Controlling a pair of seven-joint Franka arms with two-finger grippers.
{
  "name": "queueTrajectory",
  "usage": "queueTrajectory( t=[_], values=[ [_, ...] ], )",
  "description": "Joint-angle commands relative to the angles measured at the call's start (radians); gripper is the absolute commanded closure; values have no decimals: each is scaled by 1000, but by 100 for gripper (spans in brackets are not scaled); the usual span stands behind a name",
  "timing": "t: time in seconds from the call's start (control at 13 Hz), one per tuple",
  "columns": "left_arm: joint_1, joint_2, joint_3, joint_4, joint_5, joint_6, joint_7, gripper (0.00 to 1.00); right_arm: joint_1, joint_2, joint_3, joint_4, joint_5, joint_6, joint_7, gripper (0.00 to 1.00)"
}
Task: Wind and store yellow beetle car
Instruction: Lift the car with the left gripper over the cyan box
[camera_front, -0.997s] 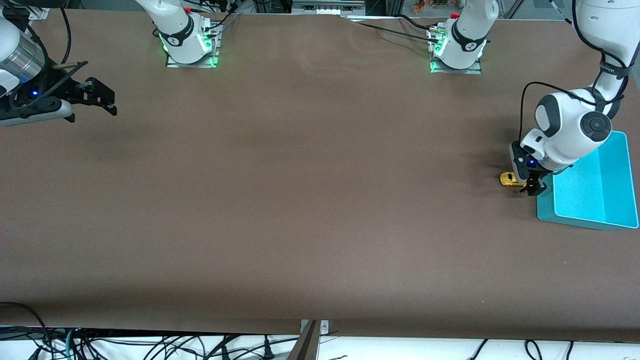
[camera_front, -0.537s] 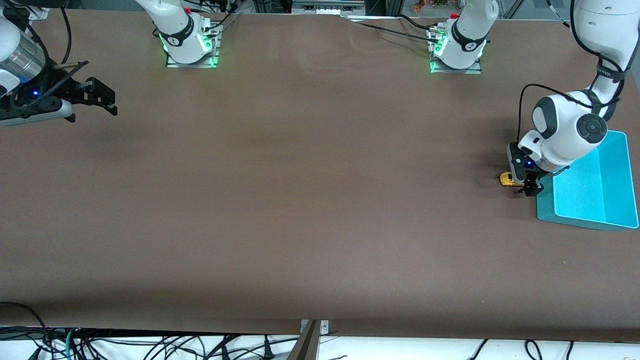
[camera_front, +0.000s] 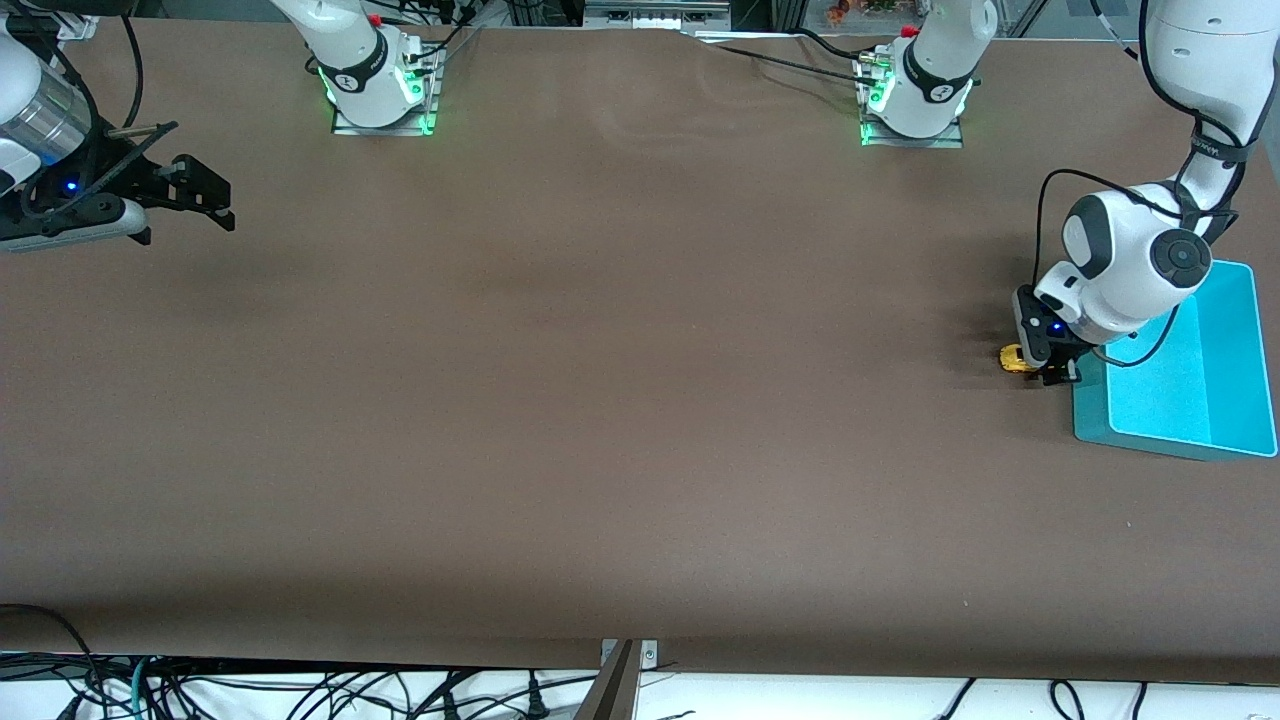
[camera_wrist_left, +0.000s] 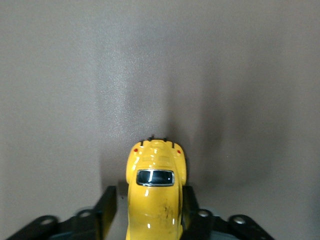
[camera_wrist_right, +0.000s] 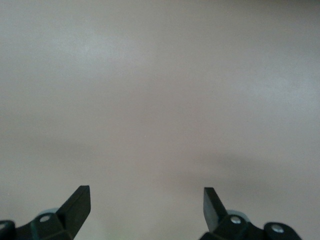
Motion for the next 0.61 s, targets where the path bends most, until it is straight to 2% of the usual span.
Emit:
queueTrajectory(
  t=[0.0, 0.23, 0.54],
  values=[
    [15, 2, -8, 11, 19, 5, 18, 100, 6, 3, -2, 22, -5, -24, 3, 0],
    [13, -19, -10, 15, 24, -9, 44, 100, 6, 3, -2, 21, -5, -24, 2, 0],
    [2, -86, -42, 121, 18, -273, 44, 100, 6, 3, -2, 22, -6, -31, 0, 0]
  ],
)
